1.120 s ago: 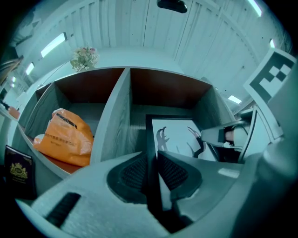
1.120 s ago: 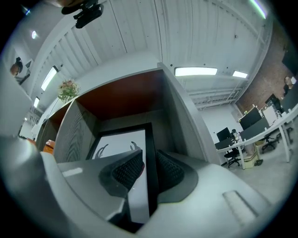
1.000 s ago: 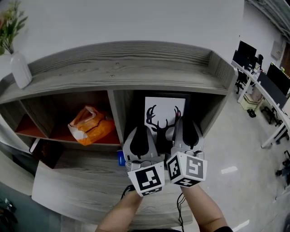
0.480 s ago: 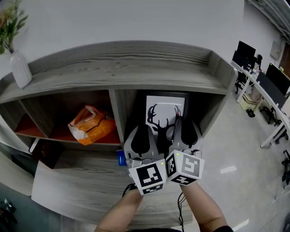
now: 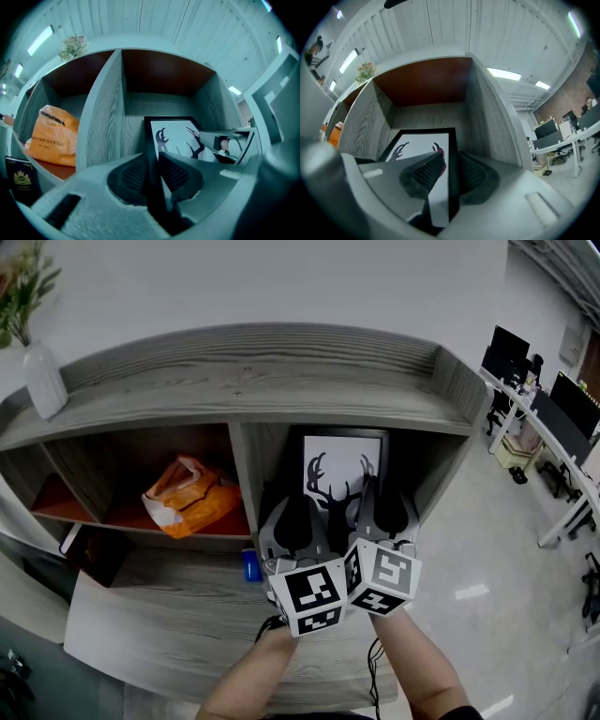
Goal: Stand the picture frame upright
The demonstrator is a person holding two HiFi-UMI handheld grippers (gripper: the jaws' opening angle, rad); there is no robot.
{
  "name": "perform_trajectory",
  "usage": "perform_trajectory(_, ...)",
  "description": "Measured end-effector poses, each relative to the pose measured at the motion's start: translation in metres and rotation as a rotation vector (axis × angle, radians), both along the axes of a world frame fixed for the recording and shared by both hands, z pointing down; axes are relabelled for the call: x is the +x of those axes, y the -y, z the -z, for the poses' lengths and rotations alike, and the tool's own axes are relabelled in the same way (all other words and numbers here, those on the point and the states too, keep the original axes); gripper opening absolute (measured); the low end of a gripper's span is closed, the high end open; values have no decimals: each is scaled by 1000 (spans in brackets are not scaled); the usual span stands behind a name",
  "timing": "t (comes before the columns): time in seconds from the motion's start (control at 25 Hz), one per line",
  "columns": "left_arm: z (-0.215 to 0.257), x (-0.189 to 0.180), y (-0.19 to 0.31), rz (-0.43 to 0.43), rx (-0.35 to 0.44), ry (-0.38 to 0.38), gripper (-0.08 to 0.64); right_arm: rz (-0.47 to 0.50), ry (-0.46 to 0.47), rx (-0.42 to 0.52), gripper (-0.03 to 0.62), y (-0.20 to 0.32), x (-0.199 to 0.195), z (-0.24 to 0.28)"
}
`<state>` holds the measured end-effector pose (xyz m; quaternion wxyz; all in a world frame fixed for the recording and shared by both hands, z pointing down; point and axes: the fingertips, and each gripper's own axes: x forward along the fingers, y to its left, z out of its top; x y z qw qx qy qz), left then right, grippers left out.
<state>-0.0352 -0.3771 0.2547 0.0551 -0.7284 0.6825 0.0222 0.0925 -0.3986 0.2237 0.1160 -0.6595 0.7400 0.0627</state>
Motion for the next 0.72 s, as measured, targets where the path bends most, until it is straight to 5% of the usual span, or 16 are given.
perform_trajectory(0.72,-2,5,-18,-86,20,21,94,-12,-43,3,86,-1,0,-2)
